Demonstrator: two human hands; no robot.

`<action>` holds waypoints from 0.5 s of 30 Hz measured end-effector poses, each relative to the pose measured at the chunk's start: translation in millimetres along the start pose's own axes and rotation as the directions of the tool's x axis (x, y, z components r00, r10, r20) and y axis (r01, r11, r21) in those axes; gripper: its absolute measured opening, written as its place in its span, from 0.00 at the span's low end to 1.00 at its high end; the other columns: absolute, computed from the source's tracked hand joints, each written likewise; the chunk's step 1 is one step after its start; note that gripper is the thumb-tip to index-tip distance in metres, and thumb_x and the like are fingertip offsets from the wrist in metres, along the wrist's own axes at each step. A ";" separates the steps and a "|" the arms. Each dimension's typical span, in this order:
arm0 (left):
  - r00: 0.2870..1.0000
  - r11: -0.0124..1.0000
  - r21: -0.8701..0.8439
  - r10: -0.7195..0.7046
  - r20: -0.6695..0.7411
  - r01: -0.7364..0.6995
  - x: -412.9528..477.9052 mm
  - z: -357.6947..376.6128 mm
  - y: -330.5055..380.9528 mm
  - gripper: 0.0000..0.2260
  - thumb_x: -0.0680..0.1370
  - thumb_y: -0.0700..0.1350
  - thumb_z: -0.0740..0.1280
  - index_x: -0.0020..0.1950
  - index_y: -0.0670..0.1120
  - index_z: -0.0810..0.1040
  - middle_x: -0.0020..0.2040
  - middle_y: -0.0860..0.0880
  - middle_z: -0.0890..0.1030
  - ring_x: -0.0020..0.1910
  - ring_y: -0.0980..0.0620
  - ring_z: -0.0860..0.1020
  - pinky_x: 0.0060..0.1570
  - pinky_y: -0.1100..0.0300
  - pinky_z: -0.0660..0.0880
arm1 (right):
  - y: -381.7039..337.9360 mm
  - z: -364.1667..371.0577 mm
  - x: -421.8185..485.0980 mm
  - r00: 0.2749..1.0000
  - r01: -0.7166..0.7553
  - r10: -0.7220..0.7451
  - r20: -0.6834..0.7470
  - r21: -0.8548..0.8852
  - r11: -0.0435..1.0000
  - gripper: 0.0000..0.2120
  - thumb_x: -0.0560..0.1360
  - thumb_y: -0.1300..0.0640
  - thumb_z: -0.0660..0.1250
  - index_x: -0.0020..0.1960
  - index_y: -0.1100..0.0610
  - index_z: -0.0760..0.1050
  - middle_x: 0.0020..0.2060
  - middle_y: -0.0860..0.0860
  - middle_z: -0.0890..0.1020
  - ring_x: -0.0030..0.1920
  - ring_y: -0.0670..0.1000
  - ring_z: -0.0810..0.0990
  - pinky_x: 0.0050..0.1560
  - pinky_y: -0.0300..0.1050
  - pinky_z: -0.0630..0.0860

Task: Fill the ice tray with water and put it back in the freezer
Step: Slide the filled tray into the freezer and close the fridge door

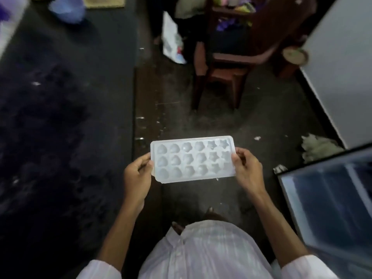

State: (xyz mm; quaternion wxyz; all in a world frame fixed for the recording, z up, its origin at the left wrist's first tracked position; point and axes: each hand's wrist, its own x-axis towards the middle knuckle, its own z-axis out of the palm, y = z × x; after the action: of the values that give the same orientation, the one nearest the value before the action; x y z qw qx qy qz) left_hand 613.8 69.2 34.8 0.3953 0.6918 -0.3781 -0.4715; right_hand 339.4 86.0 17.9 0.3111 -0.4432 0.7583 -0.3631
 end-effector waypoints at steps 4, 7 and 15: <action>0.980 0.994 0.085 0.048 0.193 -0.066 0.5 65.3 14.9 0.12 0.81 0.39 0.65 0.62 0.48 0.81 0.52 0.55 0.84 0.52 0.58 0.83 0.55 0.56 0.79 | 39.3 -50.1 -9.6 0.972 -0.148 0.156 -0.178 0.061 0.987 0.11 0.79 0.55 0.63 0.60 0.56 0.77 0.48 0.47 0.81 0.47 0.44 0.79 0.44 0.31 0.71; 0.948 0.986 0.129 0.063 0.312 -0.108 -3.9 117.7 24.6 0.12 0.81 0.39 0.65 0.63 0.48 0.81 0.52 0.55 0.84 0.52 0.57 0.83 0.55 0.55 0.79 | 70.1 -84.7 -16.0 0.922 -0.227 0.257 -0.290 0.133 0.965 0.11 0.79 0.55 0.63 0.59 0.55 0.78 0.49 0.48 0.82 0.49 0.47 0.80 0.49 0.39 0.74; 0.806 0.961 0.160 0.092 0.585 -0.225 -34.3 253.2 49.3 0.12 0.81 0.39 0.65 0.63 0.49 0.80 0.52 0.57 0.83 0.51 0.59 0.82 0.52 0.61 0.79 | 132.2 -171.1 -39.0 0.732 -0.328 0.439 -0.521 0.295 0.898 0.12 0.80 0.52 0.62 0.60 0.53 0.77 0.52 0.47 0.82 0.53 0.48 0.80 0.57 0.53 0.77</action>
State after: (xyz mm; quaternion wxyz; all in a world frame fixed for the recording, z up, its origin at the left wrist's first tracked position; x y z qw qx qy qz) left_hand 356.3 31.9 30.0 0.2221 0.5238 -0.5860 -0.5770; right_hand 160.8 213.5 7.3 0.1748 -0.1153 0.8544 -0.4755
